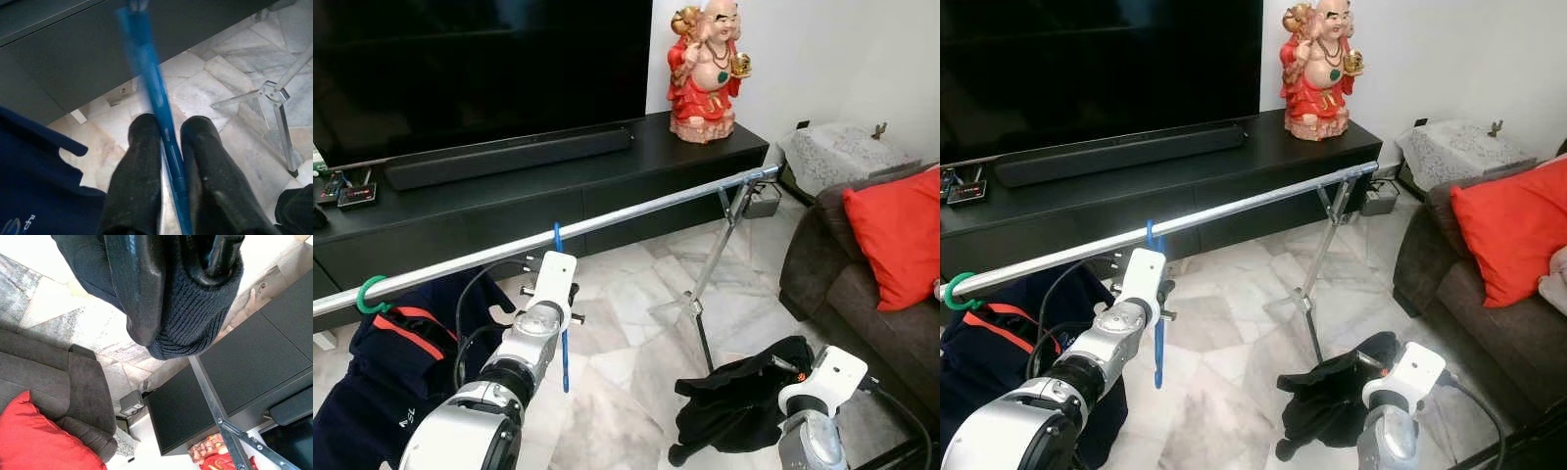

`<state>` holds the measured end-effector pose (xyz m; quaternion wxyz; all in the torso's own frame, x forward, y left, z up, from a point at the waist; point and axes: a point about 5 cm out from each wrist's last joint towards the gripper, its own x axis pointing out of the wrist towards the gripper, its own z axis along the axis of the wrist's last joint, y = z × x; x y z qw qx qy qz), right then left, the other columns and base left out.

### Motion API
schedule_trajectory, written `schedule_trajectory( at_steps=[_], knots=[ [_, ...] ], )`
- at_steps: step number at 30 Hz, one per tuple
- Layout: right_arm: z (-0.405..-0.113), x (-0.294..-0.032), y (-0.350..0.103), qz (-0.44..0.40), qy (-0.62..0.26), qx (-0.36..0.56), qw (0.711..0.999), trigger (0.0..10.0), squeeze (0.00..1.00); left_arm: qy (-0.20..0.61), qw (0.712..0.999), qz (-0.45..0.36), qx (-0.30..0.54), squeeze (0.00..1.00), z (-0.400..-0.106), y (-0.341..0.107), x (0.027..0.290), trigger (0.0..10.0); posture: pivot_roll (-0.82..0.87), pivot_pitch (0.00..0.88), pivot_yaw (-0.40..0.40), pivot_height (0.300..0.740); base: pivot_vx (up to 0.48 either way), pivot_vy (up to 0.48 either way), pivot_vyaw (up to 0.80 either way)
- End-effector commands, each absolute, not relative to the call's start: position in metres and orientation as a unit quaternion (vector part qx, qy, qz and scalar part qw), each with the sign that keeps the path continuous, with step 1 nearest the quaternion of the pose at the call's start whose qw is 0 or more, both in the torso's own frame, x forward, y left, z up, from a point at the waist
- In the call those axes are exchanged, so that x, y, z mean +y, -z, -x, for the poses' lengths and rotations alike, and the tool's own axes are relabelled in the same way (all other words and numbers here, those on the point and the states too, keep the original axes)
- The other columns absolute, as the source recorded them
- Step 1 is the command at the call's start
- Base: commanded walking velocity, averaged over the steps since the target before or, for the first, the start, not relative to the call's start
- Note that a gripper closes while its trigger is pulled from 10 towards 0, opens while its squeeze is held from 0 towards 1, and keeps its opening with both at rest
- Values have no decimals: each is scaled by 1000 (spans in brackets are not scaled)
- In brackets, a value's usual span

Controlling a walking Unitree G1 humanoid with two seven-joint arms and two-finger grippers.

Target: Hang hanger

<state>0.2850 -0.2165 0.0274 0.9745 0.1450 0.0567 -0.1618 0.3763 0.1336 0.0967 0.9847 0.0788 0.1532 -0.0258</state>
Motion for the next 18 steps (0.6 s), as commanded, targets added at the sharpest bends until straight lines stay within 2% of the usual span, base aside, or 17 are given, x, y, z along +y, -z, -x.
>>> schedule_trajectory(
  at_steps=[1, 18],
  knots=[
    [-288, -218, -31, -145, 161, 48, 975, 10000, 0, 27, 985, -73, 152, 0, -378, -100, 129, 0, -8, 1, -16, 740, 0, 0, 0],
    [-288, -216, -31, -145, 156, 52, 976, 10000, 0, 10, 989, -59, 135, 0, -379, -102, 132, 0, -1, 1, -22, 740, 0, 0, 0]
  ],
)
